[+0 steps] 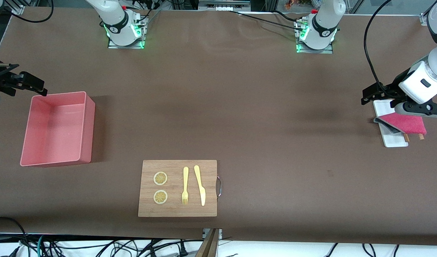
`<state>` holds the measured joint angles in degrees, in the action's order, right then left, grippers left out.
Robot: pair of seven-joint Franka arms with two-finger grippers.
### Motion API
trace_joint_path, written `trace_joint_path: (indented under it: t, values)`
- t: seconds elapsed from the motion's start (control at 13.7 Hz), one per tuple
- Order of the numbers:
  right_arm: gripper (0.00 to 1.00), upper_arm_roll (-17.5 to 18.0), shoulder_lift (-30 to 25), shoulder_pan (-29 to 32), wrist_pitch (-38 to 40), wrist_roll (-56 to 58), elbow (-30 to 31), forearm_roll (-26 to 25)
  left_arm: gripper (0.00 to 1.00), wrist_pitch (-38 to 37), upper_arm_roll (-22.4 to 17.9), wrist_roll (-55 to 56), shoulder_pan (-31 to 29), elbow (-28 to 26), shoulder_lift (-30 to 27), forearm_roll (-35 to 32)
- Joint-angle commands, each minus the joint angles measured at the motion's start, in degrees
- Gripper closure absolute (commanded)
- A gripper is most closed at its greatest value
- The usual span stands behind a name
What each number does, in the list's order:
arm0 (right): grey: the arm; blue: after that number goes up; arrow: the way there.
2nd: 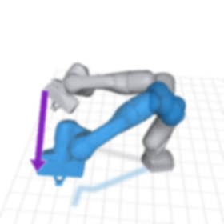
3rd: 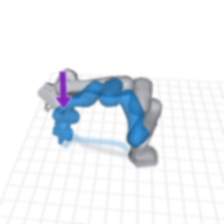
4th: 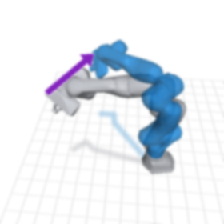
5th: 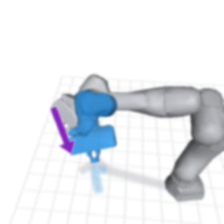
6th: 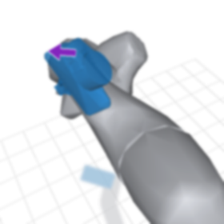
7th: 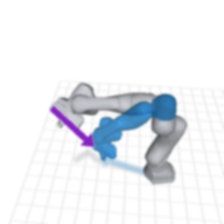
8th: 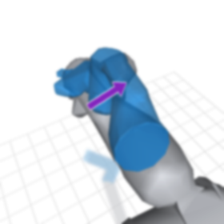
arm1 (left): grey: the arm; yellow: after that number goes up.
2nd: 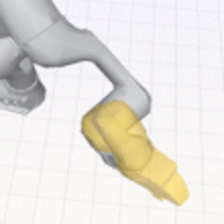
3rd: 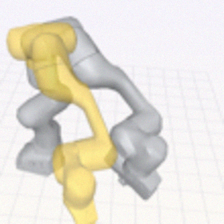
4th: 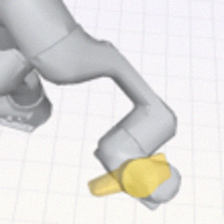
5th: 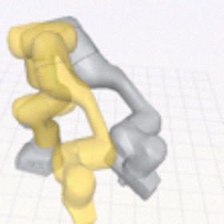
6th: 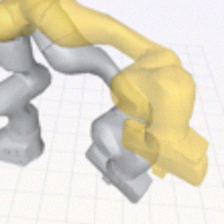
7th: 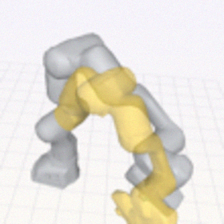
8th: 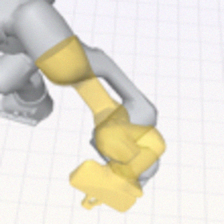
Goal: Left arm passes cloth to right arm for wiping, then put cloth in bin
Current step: 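Lower the left gripper onto the pink cloth on the white tray and grasp it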
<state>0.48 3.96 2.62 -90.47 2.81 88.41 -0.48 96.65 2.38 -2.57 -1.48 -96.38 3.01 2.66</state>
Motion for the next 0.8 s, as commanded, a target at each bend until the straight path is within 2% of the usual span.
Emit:
trace_joint_path:
  t: [0.0, 0.73]
  values:
    - [0.00, -0.30, 0.44, -0.34, 0.21, 0.79, -1.22, -0.22, 0.00, -1.56, -0.10, 0.64, 0.34, 2.33, 1.29, 0.50]
    - [0.00, -0.30, 1.31, -0.34, 0.12, 0.88, -2.37, -0.14, 0.00, -1.56, -0.53, 0.11, -0.28, 2.33, 1.65, 0.24]
